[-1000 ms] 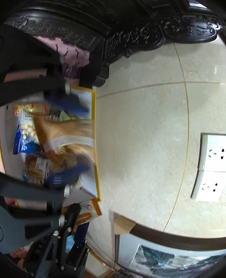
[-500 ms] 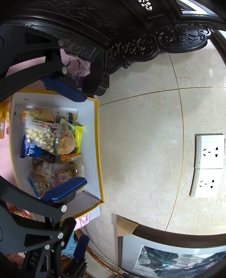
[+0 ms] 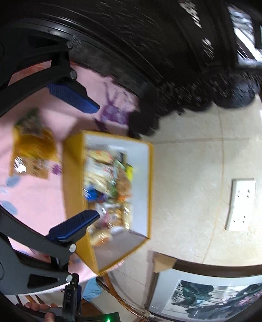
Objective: Organize snacks
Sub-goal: 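Move the left gripper to the yellow mesh bag while the right reaches the red biscuit pack, then grasp and lift the yellow mesh bag with the left gripper while the right grasps the red biscuit pack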
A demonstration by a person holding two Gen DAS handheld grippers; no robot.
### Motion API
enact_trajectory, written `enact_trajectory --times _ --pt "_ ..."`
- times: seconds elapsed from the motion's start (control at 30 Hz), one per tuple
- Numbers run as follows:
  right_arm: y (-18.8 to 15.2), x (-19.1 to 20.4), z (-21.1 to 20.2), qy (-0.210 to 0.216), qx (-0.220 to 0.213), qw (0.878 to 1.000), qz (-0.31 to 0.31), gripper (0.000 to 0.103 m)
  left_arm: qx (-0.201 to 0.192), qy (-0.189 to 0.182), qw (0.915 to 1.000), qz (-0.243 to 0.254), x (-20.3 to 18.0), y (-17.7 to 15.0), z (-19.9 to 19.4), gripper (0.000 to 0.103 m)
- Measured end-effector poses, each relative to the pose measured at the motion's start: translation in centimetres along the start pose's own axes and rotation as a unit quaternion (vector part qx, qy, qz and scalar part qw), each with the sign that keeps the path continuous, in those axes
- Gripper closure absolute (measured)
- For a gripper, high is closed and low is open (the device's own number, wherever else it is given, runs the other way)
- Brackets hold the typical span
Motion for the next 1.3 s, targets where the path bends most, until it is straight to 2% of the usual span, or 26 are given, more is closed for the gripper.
enact_trajectory --times 0.07,0.23,0.37,0.53,0.77,0.87,0.93,1.0,1.07,1.1,1.17,1.3 --pt "-1.1 0.0 1.3 0.005 0.01 1.0 0.002 0.038 0.007 0.01 0.9999 -0.007 1.2 -1.8 -0.4 0.005" --pt "-2.2 2.0 4.2 -0.022 0.017 0.997 -0.072 0.038 0.03 0.026 0.9992 -0.004 3.4 -5.9 -0.9 0.005" --pt "-2.0 3.6 5.4 -0.056 -0.001 0.989 -0.141 0.038 0.049 0.036 0.9981 -0.01 5.0 -8.6 -1.2 0.005" --pt "-1.7 4.2 5.7 -0.054 -0.025 0.984 -0.169 0.039 0.079 0.048 0.9955 -0.019 6.6 -11.6 -1.2 0.005" --pt "-3.0 5.0 5.0 -0.055 -0.036 0.979 -0.192 0.048 0.075 0.017 0.997 0.011 4.5 -11.7 0.5 0.005" --pt "-3.4 5.2 4.7 -0.049 -0.032 0.98 -0.192 0.049 0.074 -0.005 0.9972 0.004 3.1 -10.6 2.6 0.005" --pt "-3.8 5.5 4.6 -0.047 -0.032 0.979 -0.194 0.049 0.087 -0.01 0.9961 -0.005 2.4 -10.2 4.4 0.005" --pt "-4.4 5.8 4.4 -0.045 -0.033 0.979 -0.197 0.049 0.102 -0.014 0.9946 -0.012 2.0 -10.4 6.0 0.008" --pt "-4.8 6.1 4.2 -0.042 -0.032 0.979 -0.199 0.05 0.12 -0.025 0.9923 -0.018 1.7 -10.8 7.2 0.03" --pt "-4.9 6.2 4.2 -0.041 -0.032 0.978 -0.202 0.05 0.135 -0.029 0.9901 -0.024 1.7 -11.3 7.8 0.033" --pt "-5.4 6.6 3.9 -0.037 -0.03 0.977 -0.206 0.051 0.135 -0.019 0.9904 -0.023 1.8 -11.8 8.1 0.041" --pt "-6.6 7.4 3.4 -0.026 -0.027 0.977 -0.21 0.052 0.138 -0.028 0.9897 -0.026 1.8 -12.2 8.1 0.042"
Point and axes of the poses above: each gripper's, at about its wrist camera, not at the fingertips, and z roughly the way its jaws point, x to its left, y to its top, the point moved 6 cm from there along z, roughly the way its jaws point, and after that the axes turned 5 degrees about -y, right-handed, at the moved point
